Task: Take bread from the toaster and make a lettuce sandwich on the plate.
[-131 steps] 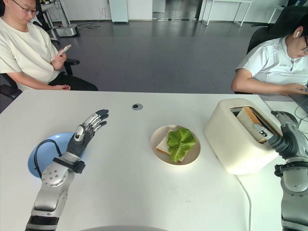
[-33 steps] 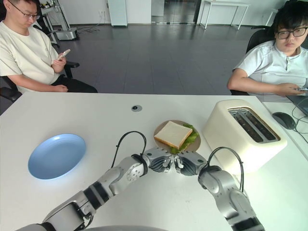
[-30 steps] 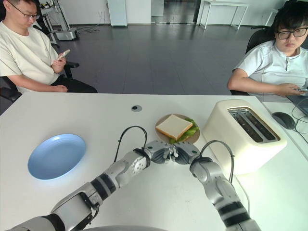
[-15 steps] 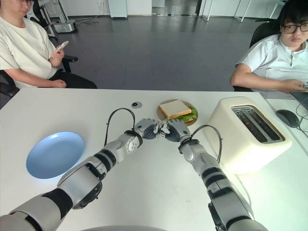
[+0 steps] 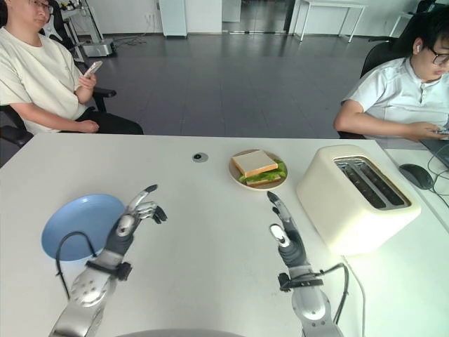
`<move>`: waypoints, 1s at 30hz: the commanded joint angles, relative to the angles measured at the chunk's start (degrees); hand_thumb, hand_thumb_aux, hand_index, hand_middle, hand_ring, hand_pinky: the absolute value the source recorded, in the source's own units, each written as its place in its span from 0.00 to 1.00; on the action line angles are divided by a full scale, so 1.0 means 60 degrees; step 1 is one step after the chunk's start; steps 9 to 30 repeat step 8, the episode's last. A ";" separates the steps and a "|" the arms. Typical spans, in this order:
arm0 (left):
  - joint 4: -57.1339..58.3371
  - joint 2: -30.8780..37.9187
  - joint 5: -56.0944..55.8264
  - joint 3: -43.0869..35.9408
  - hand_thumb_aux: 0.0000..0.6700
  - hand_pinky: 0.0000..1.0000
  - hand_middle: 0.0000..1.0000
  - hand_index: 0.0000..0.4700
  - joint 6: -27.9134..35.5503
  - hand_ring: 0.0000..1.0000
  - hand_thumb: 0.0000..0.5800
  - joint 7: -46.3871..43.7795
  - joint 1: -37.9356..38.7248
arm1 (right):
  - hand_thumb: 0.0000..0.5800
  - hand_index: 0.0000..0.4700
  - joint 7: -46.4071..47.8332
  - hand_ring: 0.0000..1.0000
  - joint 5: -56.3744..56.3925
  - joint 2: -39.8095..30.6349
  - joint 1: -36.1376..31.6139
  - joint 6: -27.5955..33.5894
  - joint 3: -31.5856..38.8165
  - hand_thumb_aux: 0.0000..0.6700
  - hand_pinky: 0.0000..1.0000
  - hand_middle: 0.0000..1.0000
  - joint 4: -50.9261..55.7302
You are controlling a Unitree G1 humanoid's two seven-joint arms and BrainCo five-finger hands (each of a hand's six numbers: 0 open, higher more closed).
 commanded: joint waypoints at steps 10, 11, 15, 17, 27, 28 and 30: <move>-0.0886 -0.0831 -0.1216 0.0351 0.00 0.00 0.00 0.00 0.0574 0.00 0.00 -0.0525 0.1303 | 0.00 0.00 0.1041 0.00 0.1015 0.0808 0.0794 0.0207 -0.0452 0.00 0.00 0.00 -0.0330; -0.0886 -0.0831 -0.1216 0.0351 0.00 0.00 0.00 0.00 0.0574 0.00 0.00 -0.0525 0.1303 | 0.00 0.00 0.1041 0.00 0.1015 0.0808 0.0794 0.0207 -0.0452 0.00 0.00 0.00 -0.0330; -0.0886 -0.0831 -0.1216 0.0351 0.00 0.00 0.00 0.00 0.0574 0.00 0.00 -0.0525 0.1303 | 0.00 0.00 0.1041 0.00 0.1015 0.0808 0.0794 0.0207 -0.0452 0.00 0.00 0.00 -0.0330; -0.0886 -0.0831 -0.1216 0.0351 0.00 0.00 0.00 0.00 0.0574 0.00 0.00 -0.0525 0.1303 | 0.00 0.00 0.1041 0.00 0.1015 0.0808 0.0794 0.0207 -0.0452 0.00 0.00 0.00 -0.0330; -0.0886 -0.0831 -0.1216 0.0351 0.00 0.00 0.00 0.00 0.0574 0.00 0.00 -0.0525 0.1303 | 0.00 0.00 0.1041 0.00 0.1015 0.0808 0.0794 0.0207 -0.0452 0.00 0.00 0.00 -0.0330; -0.0886 -0.0831 -0.1216 0.0351 0.00 0.00 0.00 0.00 0.0574 0.00 0.00 -0.0525 0.1303 | 0.00 0.00 0.1041 0.00 0.1015 0.0808 0.0794 0.0207 -0.0452 0.00 0.00 0.00 -0.0330; -0.0886 -0.0831 -0.1216 0.0351 0.00 0.00 0.00 0.00 0.0574 0.00 0.00 -0.0525 0.1303 | 0.00 0.00 0.1041 0.00 0.1015 0.0808 0.0794 0.0207 -0.0452 0.00 0.00 0.00 -0.0330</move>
